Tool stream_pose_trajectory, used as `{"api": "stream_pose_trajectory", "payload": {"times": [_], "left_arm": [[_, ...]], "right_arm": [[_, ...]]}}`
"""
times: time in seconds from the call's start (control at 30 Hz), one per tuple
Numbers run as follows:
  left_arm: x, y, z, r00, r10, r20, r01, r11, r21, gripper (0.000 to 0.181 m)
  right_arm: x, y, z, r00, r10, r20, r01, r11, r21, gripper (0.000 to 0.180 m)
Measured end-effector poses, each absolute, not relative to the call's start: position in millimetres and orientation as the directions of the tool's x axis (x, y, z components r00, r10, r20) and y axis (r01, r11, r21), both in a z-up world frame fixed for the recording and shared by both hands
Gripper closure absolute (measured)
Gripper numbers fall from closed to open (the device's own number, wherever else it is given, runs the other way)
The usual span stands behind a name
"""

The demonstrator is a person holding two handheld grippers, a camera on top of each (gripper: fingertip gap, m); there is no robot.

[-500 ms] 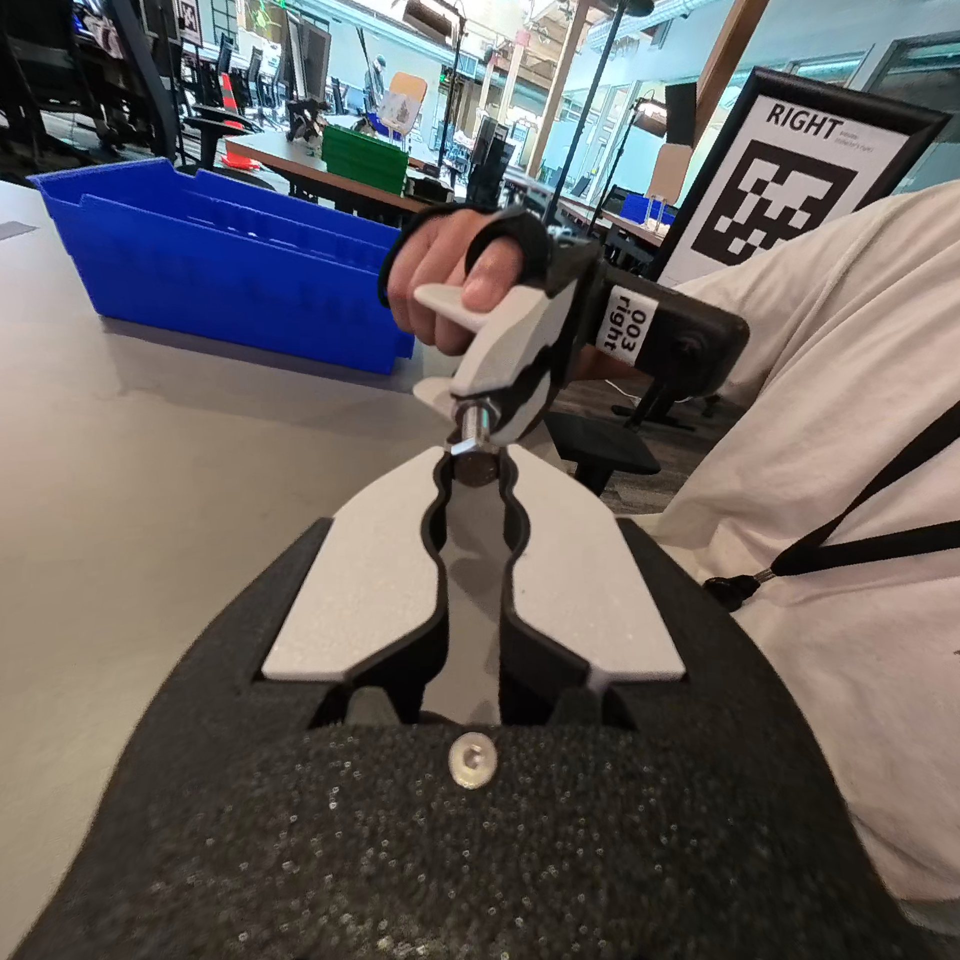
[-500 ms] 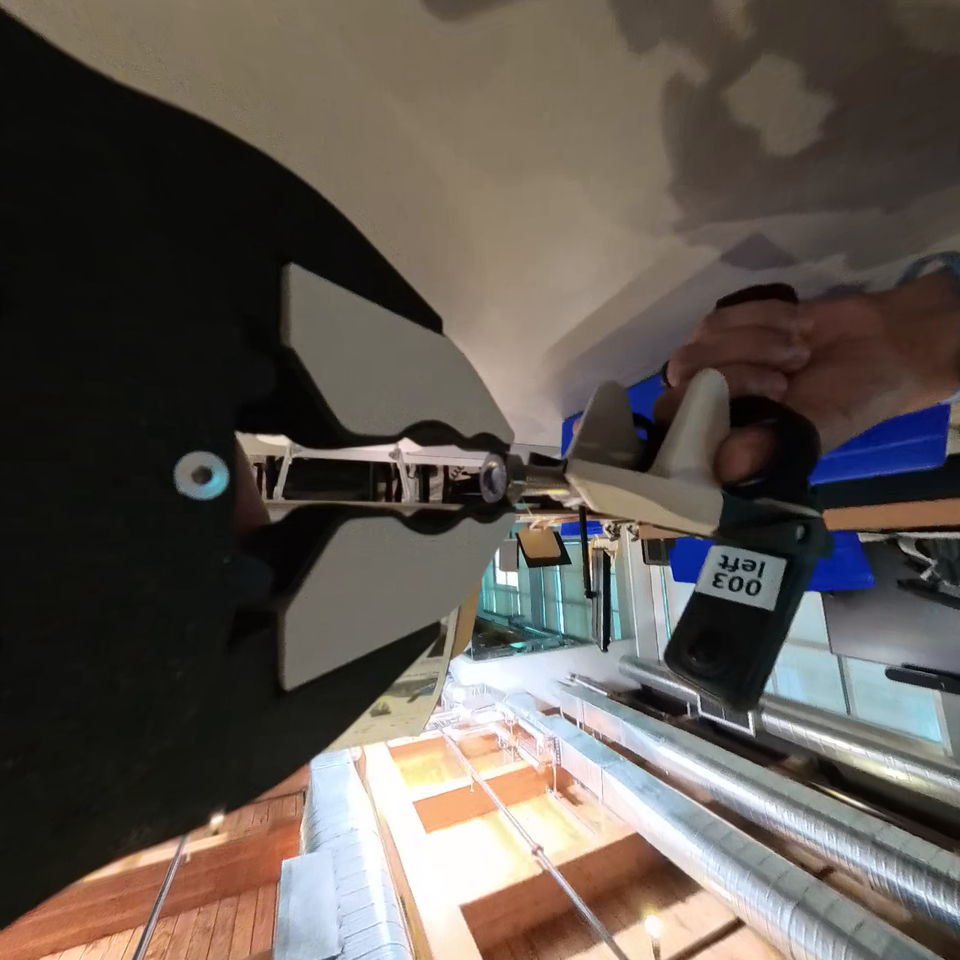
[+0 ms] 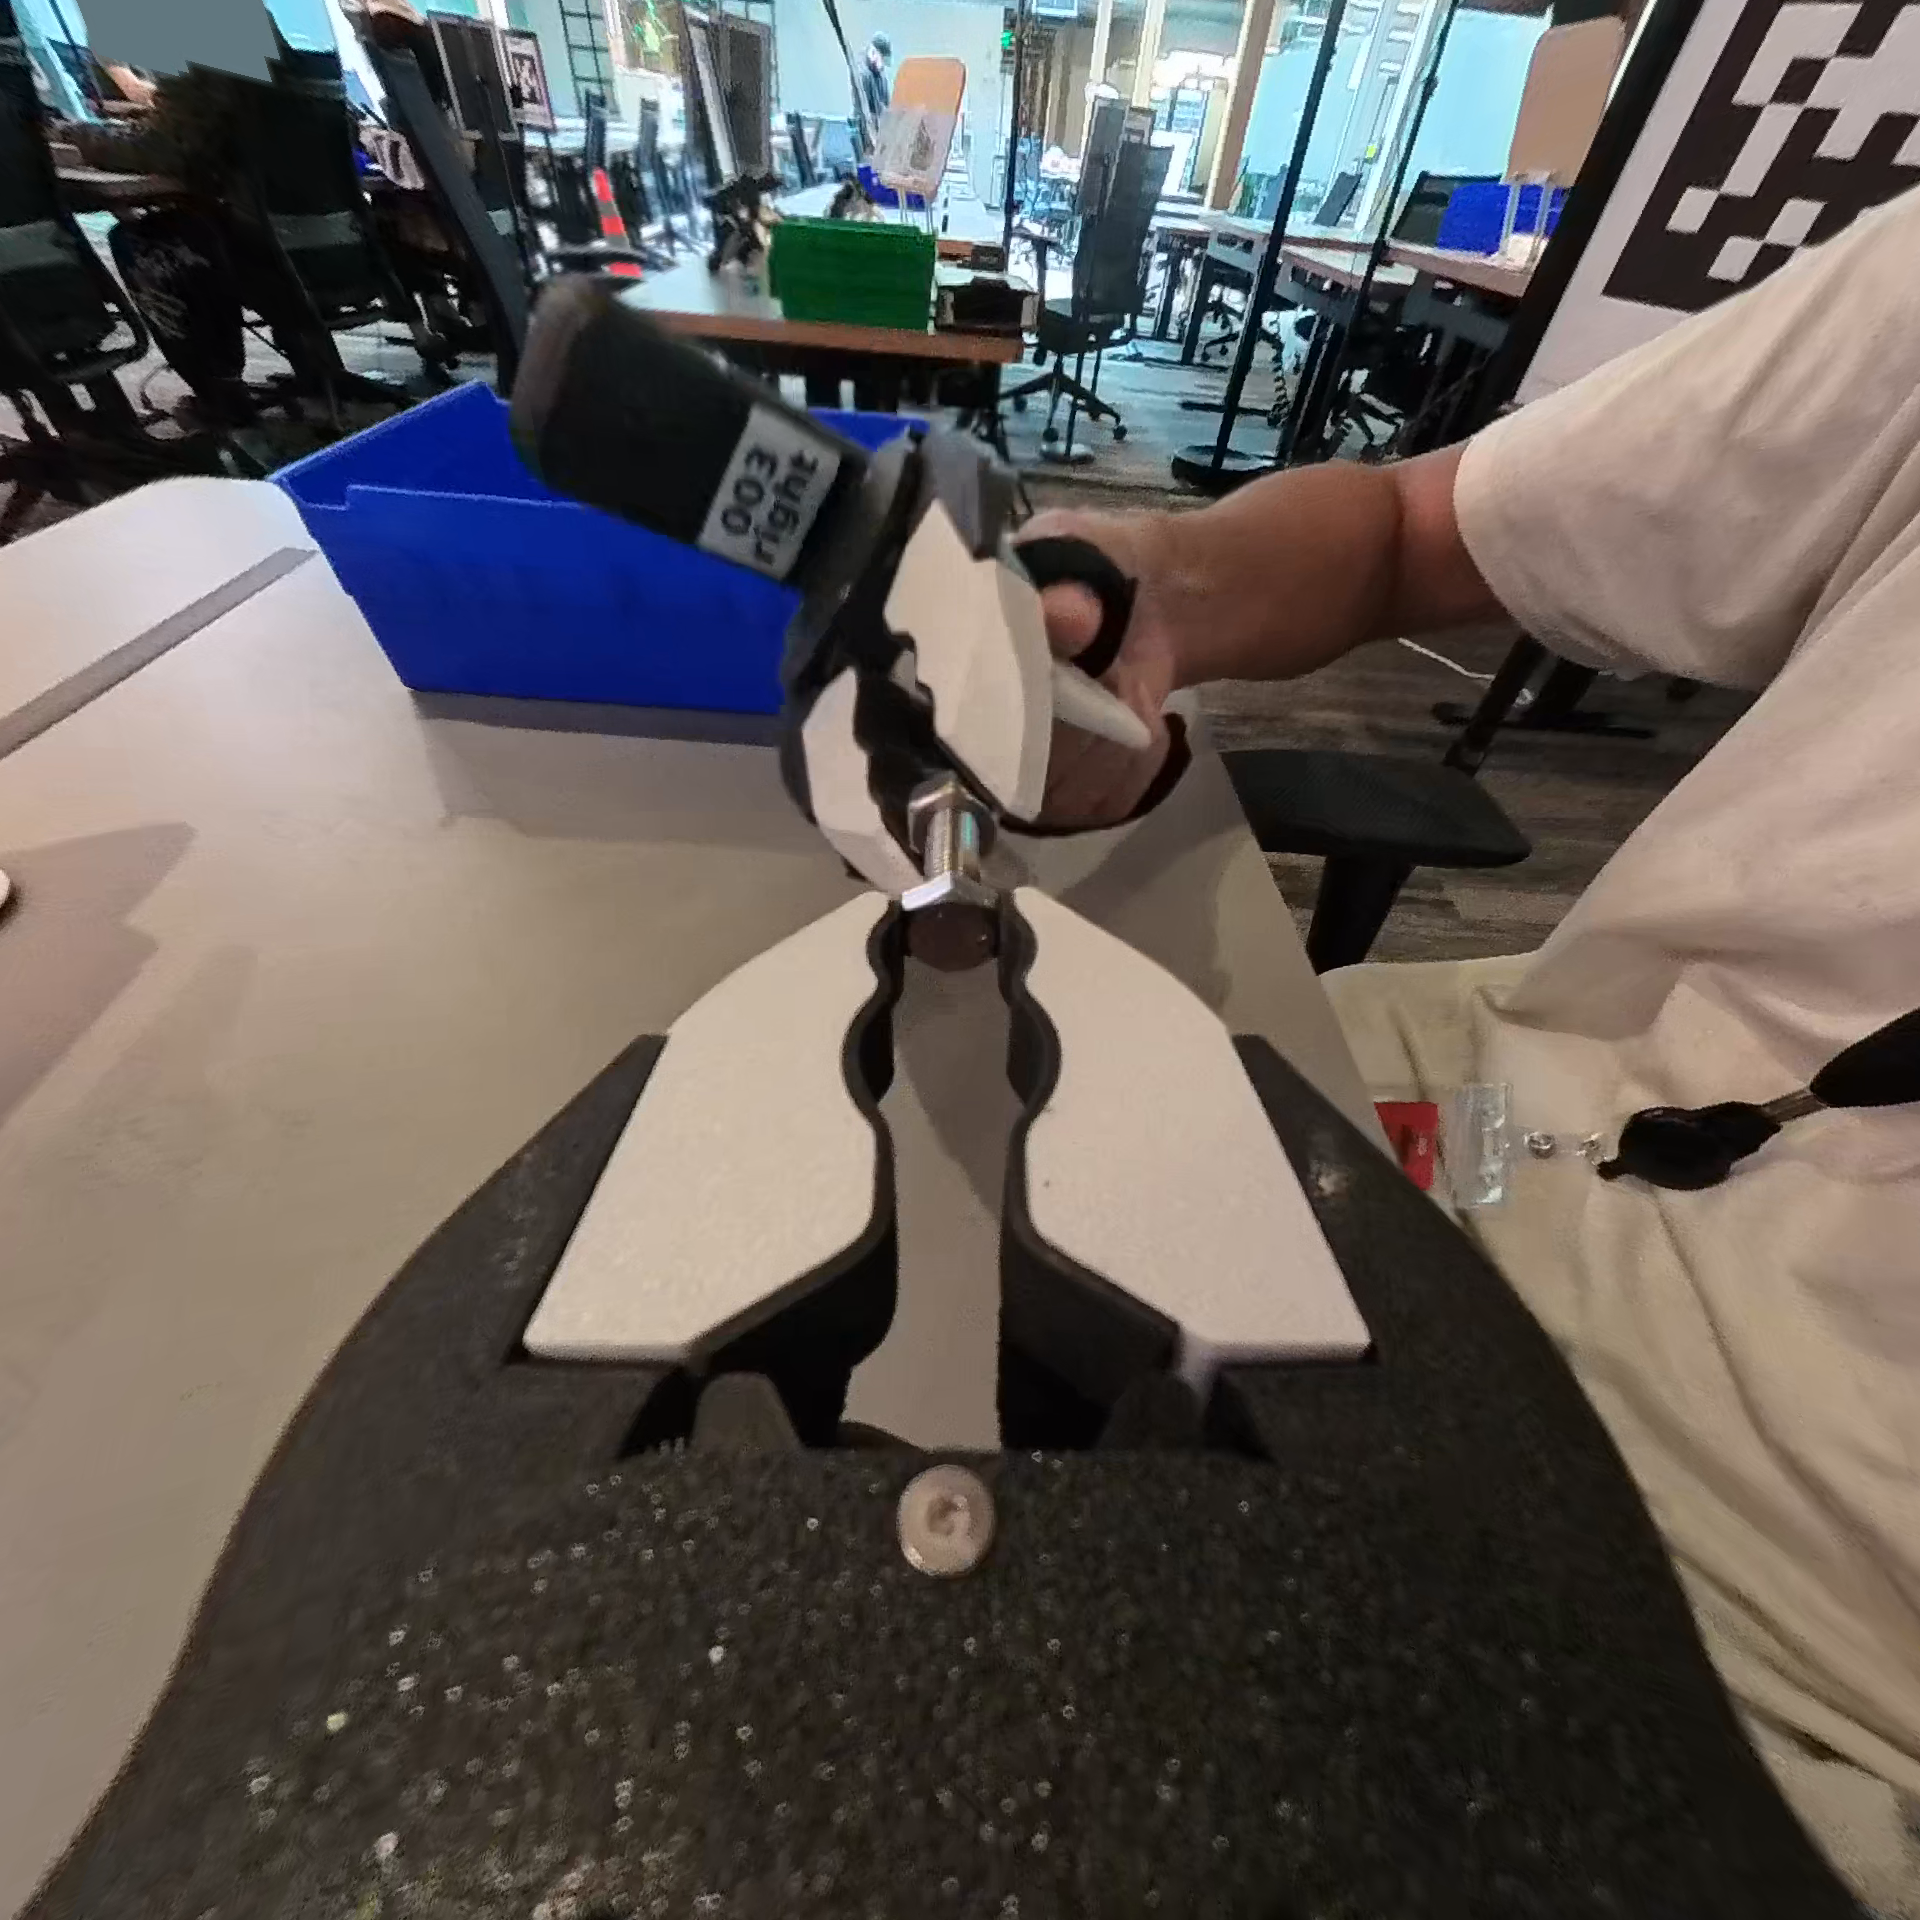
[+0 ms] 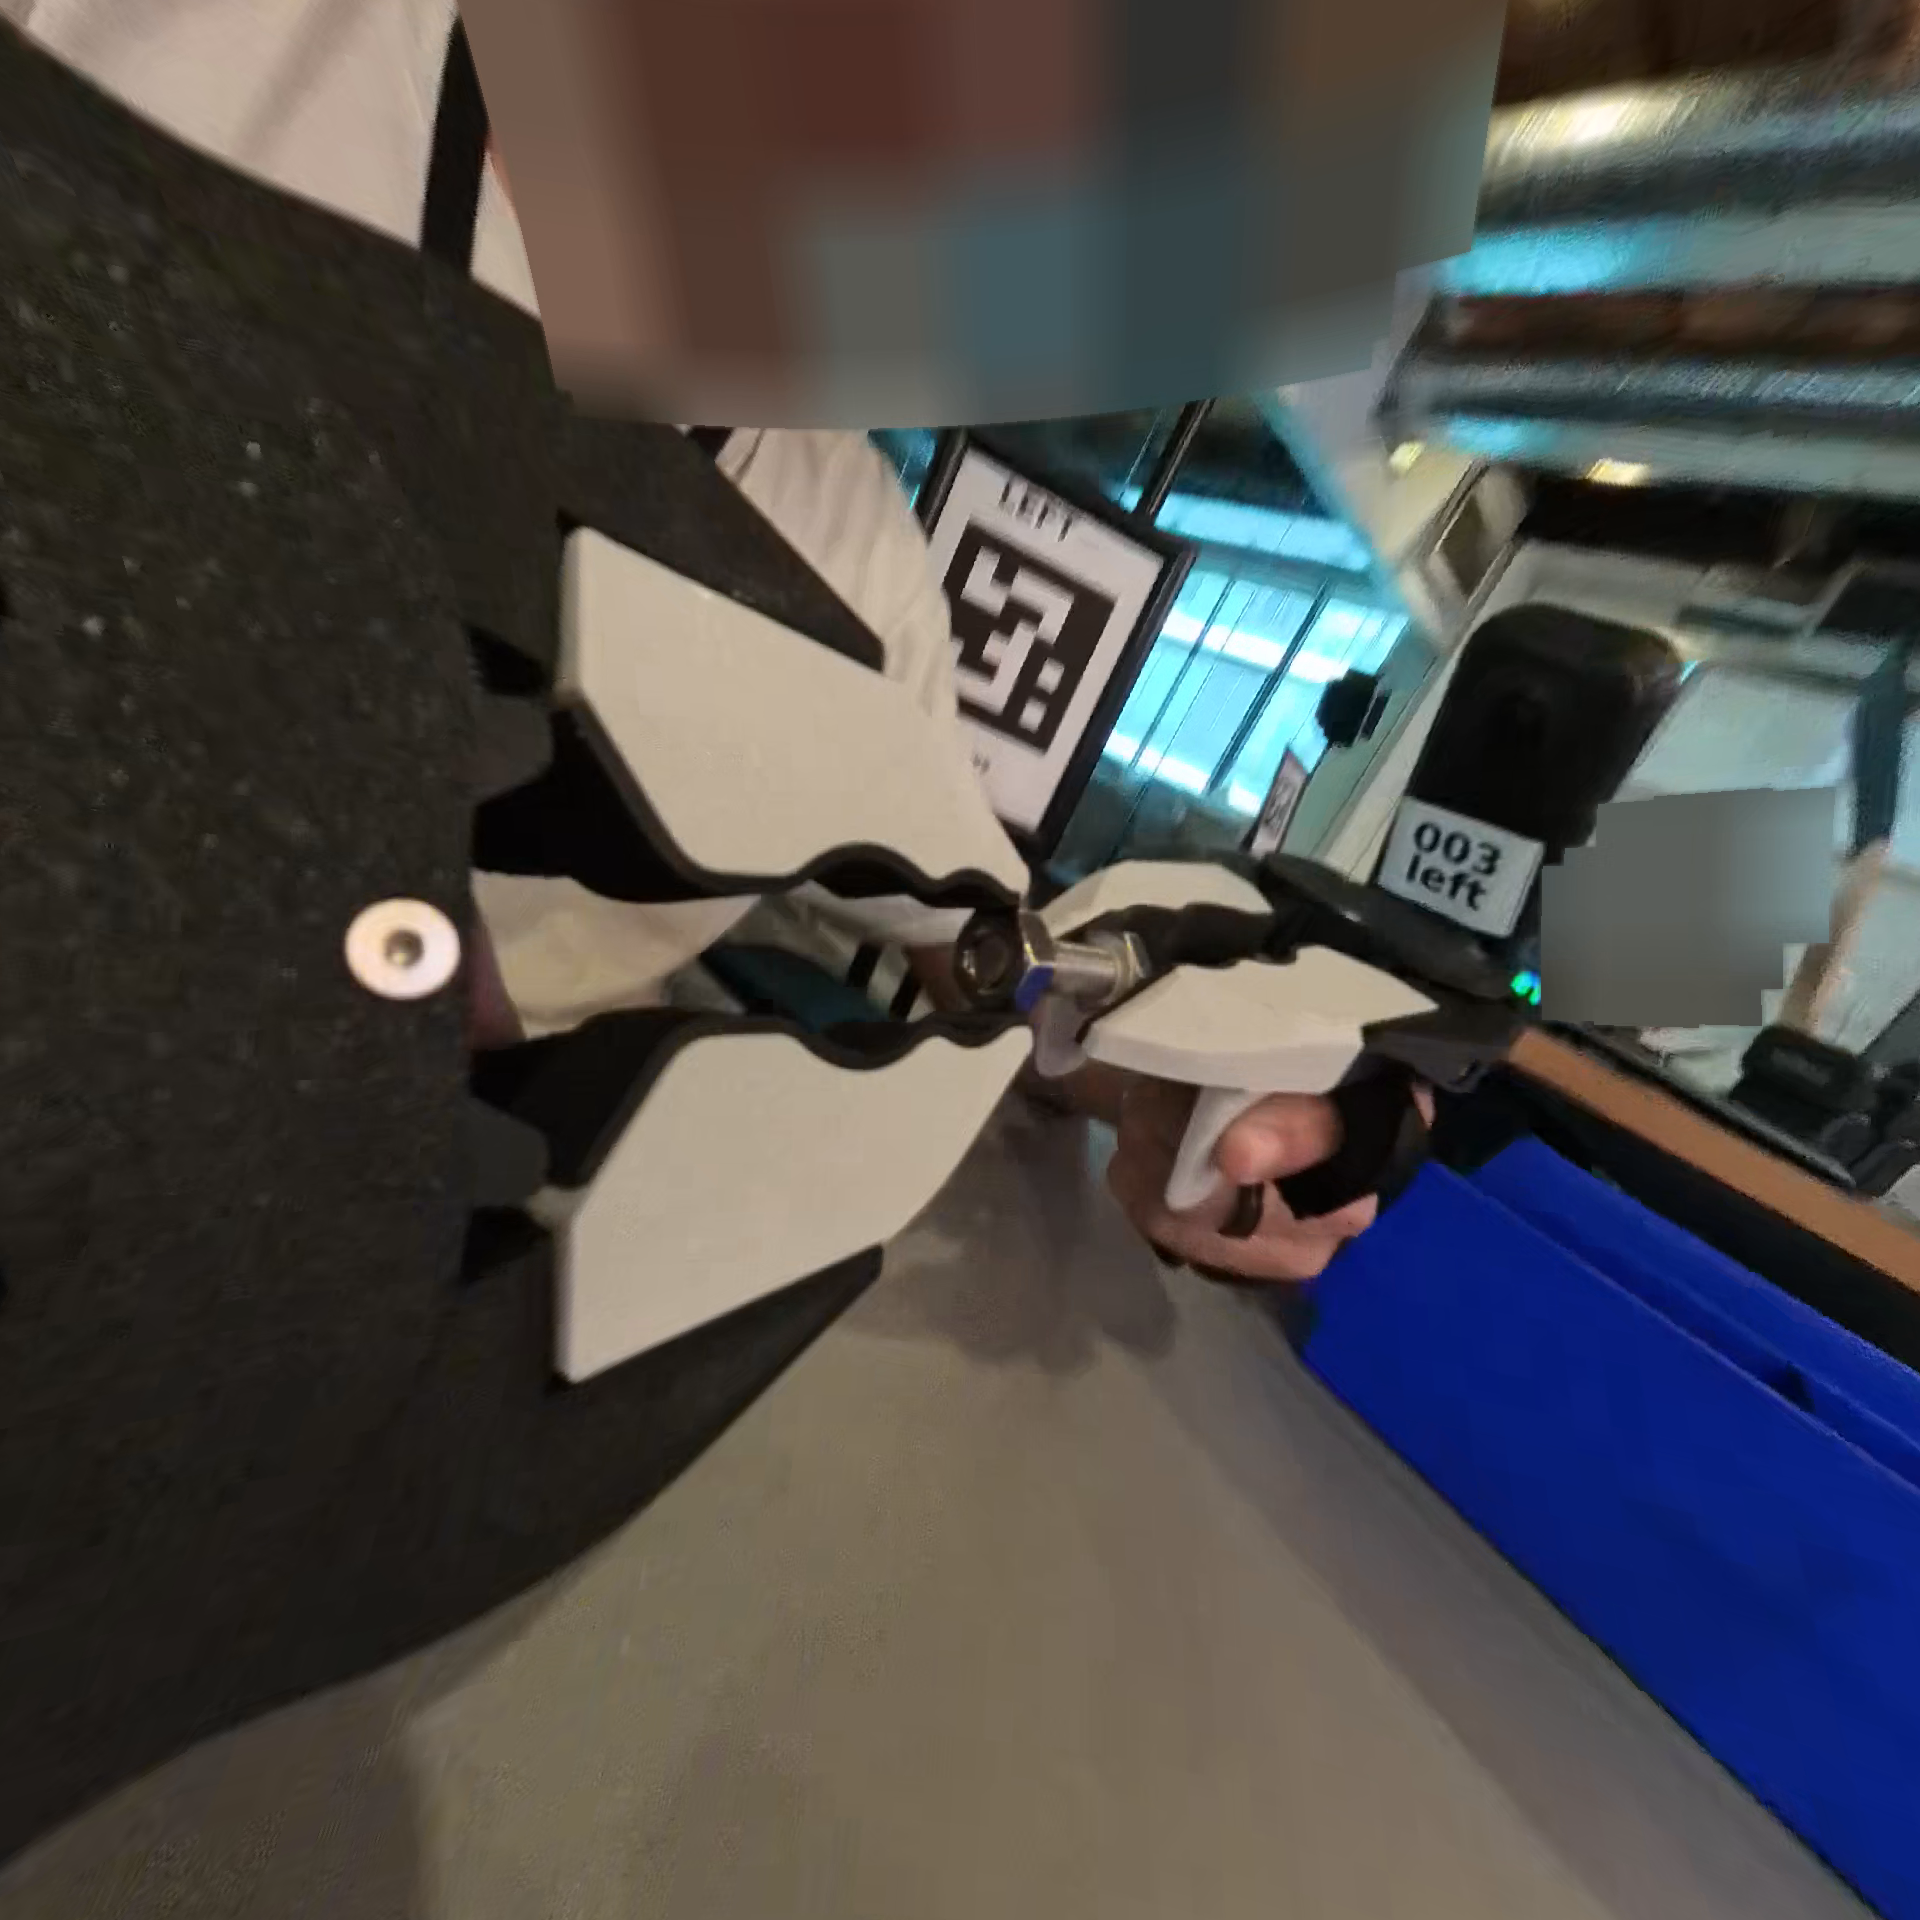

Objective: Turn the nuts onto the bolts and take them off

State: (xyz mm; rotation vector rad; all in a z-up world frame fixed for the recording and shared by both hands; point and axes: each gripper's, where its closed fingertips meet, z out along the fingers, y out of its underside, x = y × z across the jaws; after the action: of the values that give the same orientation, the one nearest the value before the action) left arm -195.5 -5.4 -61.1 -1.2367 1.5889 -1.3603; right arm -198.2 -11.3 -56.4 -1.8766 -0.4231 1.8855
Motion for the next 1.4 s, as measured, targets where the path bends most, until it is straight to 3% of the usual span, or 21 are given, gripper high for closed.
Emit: {"api": "stream_pose_trajectory", "payload": {"times": [0.07, 0.13, 0.17, 0.23, 0.33, 0.4, 0.47, 0.53, 0.6, 0.67, 0.73, 0.8, 0.87, 0.93, 1.03, 1.1, 1.17, 1.23, 1.3, 1.37, 1.4], "left_arm": [[-197, -6, -59, -0.309, -0.948, 0.079, -0.217, -0.011, -0.976, 0.164], [-198, -5, -57, -0.310, -0.946, 0.094, -0.211, -0.028, -0.977, 0.164], [-198, -5, -56, -0.315, -0.943, 0.104, -0.207, -0.039, -0.978, 0.164], [-200, -7, -52, -0.337, -0.933, 0.130, -0.194, -0.066, -0.979, 0.164], [-201, -10, -50, -0.376, -0.907, 0.192, -0.195, -0.125, -0.973, 0.164], [-201, -11, -51, -0.393, -0.889, 0.234, -0.205, -0.164, -0.965, 0.164], [-200, -13, -52, -0.407, -0.877, 0.257, -0.207, -0.186, -0.960, 0.164], [-200, -14, -52, -0.413, -0.873, 0.259, -0.210, -0.186, -0.960, 0.164], [-198, -17, -54, -0.410, -0.879, 0.244, -0.217, -0.166, -0.962, 0.164], [-199, -18, -53, -0.413, -0.880, 0.235, -0.213, -0.158, -0.964, 0.164], [-198, -15, -56, -0.388, -0.900, 0.200, -0.216, -0.122, -0.969, 0.164], [-197, -15, -55, -0.370, -0.915, 0.162, -0.204, -0.090, -0.975, 0.164], [-197, -14, -56, -0.352, -0.928, 0.121, -0.208, -0.048, -0.977, 0.164], [-196, -14, -58, -0.339, -0.937, 0.091, -0.211, -0.018, -0.977, 0.164], [-196, -13, -58, -0.326, -0.942, 0.074, -0.209, -0.004, -0.978, 0.164], [-195, -9, -58, -0.302, -0.951, 0.061, -0.209, 0.004, -0.978, 0.164], [-196, -9, -58, -0.307, -0.949, 0.067, -0.215, 0.000, -0.977, 0.164], [-195, -8, -59, -0.302, -0.951, 0.073, -0.219, -0.005, -0.976, 0.164], [-195, -8, -59, -0.305, -0.948, 0.086, -0.218, -0.018, -0.976, 0.164], [-196, -6, -60, -0.310, -0.944, 0.116, -0.220, -0.048, -0.974, 0.164], [-196, -3, -61, -0.303, -0.945, 0.126, -0.224, -0.058, -0.973, 0.164]], "right_arm": [[-199, -14, -55, 0.014, 0.582, -0.813, -0.134, -0.805, -0.578, 0.159], [-200, -18, -73, 0.186, 0.765, -0.617, -0.047, -0.620, -0.783, 0.126], [-198, -17, -90, 0.316, 0.843, -0.434, 0.071, -0.478, -0.876, 0.112], [-189, -11, -105, 0.474, 0.878, 0.061, 0.333, -0.114, -0.936, 0.108], [-175, -4, -76, 0.432, 0.582, 0.689, 0.639, 0.341, -0.690, 0.121], [-175, -7, -57, 0.260, 0.341, 0.904, 0.768, 0.495, -0.407, 0.127], [-182, -13, -51, 0.092, 0.208, 0.974, 0.794, 0.575, -0.198, 0.135], [-186, -12, -48, 0.033, 0.171, 0.985, 0.794, 0.594, -0.130, 0.141], [-189, -9, -47, 0.017, 0.182, 0.983, 0.785, 0.607, -0.125, 0.157], [-193, -11, -48, 0.025, 0.215, 0.976, 0.767, 0.622, -0.157, 0.160], [-192, -8, -52, 0.110, 0.379, 0.919, 0.758, 0.566, -0.324, 0.160], [-192, -9, -53, 0.258, 0.609, 0.750, 0.667, 0.449, -0.595, 0.161], [-192, -11, -57, 0.371, 0.820, 0.436, 0.516, 0.209, -0.831, 0.161], [-194, -13, -58, 0.397, 0.914, 0.078, 0.333, -0.064, -0.941, 0.161], [-194, -14, -55, 0.293, 0.857, -0.425, 0.079, -0.464, -0.882, 0.161], [-194, -11, -53, 0.159, 0.691, -0.705, -0.055, -0.707, -0.705, 0.161], [-195, -13, -54, 0.011, 0.538, -0.843, -0.095, -0.839, -0.536, 0.161], [-194, -11, -58, 0.006, 0.617, -0.787, -0.131, -0.779, -0.613, 0.159], [-194, -7, -77, 0.185, 0.783, -0.594, -0.077, -0.591, -0.803, 0.119], [-191, -6, -107, 0.372, 0.896, -0.241, 0.170, -0.321, -0.932, 0.112], [-186, -1, -118, 0.437, 0.899, -0.013, 0.330, -0.174, -0.928, 0.111]]}}
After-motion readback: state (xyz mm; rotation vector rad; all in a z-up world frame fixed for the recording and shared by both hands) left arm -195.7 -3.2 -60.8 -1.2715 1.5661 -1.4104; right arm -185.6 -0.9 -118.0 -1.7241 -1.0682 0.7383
